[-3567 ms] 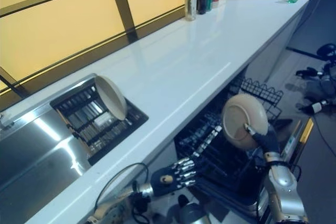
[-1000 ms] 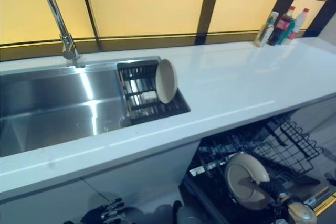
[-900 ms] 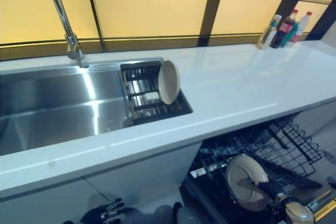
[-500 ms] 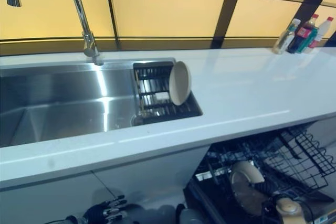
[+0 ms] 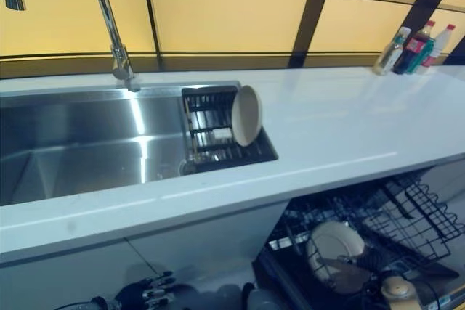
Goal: Pick up plates and place into dishwasher.
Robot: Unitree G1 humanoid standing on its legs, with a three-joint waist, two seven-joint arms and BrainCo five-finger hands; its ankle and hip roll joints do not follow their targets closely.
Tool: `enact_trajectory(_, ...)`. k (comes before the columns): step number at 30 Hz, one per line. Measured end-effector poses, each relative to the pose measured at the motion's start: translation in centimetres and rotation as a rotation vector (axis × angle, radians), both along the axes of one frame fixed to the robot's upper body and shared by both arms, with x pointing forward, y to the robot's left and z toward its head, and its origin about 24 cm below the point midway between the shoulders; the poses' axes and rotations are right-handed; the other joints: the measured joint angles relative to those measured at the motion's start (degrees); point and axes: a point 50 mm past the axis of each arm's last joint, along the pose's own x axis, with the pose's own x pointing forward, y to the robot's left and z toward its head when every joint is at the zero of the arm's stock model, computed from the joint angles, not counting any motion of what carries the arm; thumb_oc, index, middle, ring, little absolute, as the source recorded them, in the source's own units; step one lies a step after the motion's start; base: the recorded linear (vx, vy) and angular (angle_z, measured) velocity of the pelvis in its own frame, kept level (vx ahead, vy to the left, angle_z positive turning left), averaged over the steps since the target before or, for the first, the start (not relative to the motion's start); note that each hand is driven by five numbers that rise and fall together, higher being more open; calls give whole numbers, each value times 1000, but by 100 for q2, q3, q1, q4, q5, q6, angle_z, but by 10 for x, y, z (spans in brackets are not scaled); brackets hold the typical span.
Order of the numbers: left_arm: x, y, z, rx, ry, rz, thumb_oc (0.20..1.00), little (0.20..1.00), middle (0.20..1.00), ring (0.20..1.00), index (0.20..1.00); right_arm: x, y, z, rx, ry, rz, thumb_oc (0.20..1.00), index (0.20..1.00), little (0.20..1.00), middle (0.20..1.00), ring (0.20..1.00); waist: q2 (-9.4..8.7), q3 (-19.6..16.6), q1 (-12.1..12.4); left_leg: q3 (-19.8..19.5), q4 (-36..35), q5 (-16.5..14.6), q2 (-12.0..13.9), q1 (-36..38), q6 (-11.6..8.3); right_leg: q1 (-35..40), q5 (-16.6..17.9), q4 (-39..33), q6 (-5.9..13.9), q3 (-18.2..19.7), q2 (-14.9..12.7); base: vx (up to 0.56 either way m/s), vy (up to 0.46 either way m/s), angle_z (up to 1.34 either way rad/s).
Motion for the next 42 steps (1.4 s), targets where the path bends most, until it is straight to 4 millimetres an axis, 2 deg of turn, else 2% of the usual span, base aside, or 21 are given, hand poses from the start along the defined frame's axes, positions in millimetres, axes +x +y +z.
enact_trajectory(3, 0, 0, 0, -1, 0, 3, 1000, 1000, 1000, 1000, 1000, 0, -5, 5, 16, -52, -54, 1000, 1000, 1000, 1000, 1000, -13, -9, -47, 23, -21, 0, 1, 26, 2, 2, 8, 1, 13, 14, 0, -21, 8, -3)
enact_trajectory(9, -4, 1, 0, -5, 15, 7, 1000, 1000, 1000, 1000, 1000, 9, -5, 30, 104, -251, -70, 1000, 1000, 1000, 1000, 1000, -27, -80, -214, 127, -78, -1, -1, 83, 5, -10, 20, -32, 29, 91, 9, -43, 24, -8)
enact_trajectory(14, -11, 1, -1, -13, 28, 13, 1000, 1000, 1000, 1000, 1000, 7, -9, 42, 173, -346, -83, 1000, 1000, 1000, 1000, 1000, -70, -227, -460, 288, -118, -45, -1, 170, 40, -22, 56, -66, 25, 244, 20, -42, 27, -15)
enact_trajectory(17, -17, -1, -2, -23, 44, 16, 1000, 1000, 1000, 1000, 1000, -1, -11, 45, 208, -385, -105, 1000, 1000, 1000, 1000, 1000, -88, -399, -519, 425, -198, -45, 1, 182, 48, -119, 83, -91, 67, 330, 17, -42, 21, -22)
enact_trajectory(20, -21, -7, -5, -49, 53, 10, 1000, 1000, 1000, 1000, 1000, -2, -16, 55, 237, -474, -146, 1000, 1000, 1000, 1000, 1000, -64, -458, -721, 508, -231, -45, -10, 193, 58, -162, 100, -91, 83, 398, 15, -40, 28, -14)
enact_trajectory(23, -18, -12, -4, -86, 30, 23, 1000, 1000, 1000, 1000, 1000, -3, -19, 63, 268, -590, -207, 1000, 1000, 1000, 1000, 1000, -40, -498, -804, 614, -286, -42, -24, 229, 62, -197, 130, -100, 75, 517, 22, -35, 32, -20)
enact_trajectory(28, -5, -28, 2, -175, -45, 10, 1000, 1000, 1000, 1000, 1000, -4, -10, 66, 323, -705, -265, 1000, 1000, 1000, 1000, 1000, 102, -608, -988, 761, -406, -40, -41, 294, 65, -192, 197, -287, 107, 623, 28, -38, 40, -18)
enact_trajectory(29, -3, -31, 3, -188, -58, 4, 1000, 1000, 1000, 1000, 1000, -4, -8, 66, 334, -720, -277, 1000, 1000, 1000, 1000, 1000, 131, -627, -1092, 795, -428, -37, -51, 304, 67, -201, 200, -291, 110, 658, 28, -18, 53, -10)
enact_trajectory(32, -3, -41, 2, -228, -67, -3, 1000, 1000, 1000, 1000, 1000, -9, -4, 62, 346, -740, -324, 1000, 1000, 1000, 1000, 1000, 188, -658, -1117, 899, -515, -42, -80, 413, 68, -195, 229, -288, 119, 745, 30, -15, 40, -17)
enact_trajectory(38, -1, -50, 3, -264, -89, -1, 1000, 1000, 1000, 1000, 1000, -15, 15, 59, 380, -801, -381, 1000, 1000, 1000, 1000, 1000, 291, -696, -1312, 1035, -681, -25, -125, 488, 83, -257, 232, -288, 101, 884, 34, -11, 31, -12)
enact_trajectory(42, 0, -51, 4, -266, -117, -7, 1000, 1000, 1000, 1000, 1000, -21, 17, 59, 365, -807, -389, 1000, 1000, 1000, 1000, 1000, 317, -711, -1391, 1109, -750, 11, -162, 565, 51, -285, 282, -243, 39, 952, 29, -6, 22, -9)
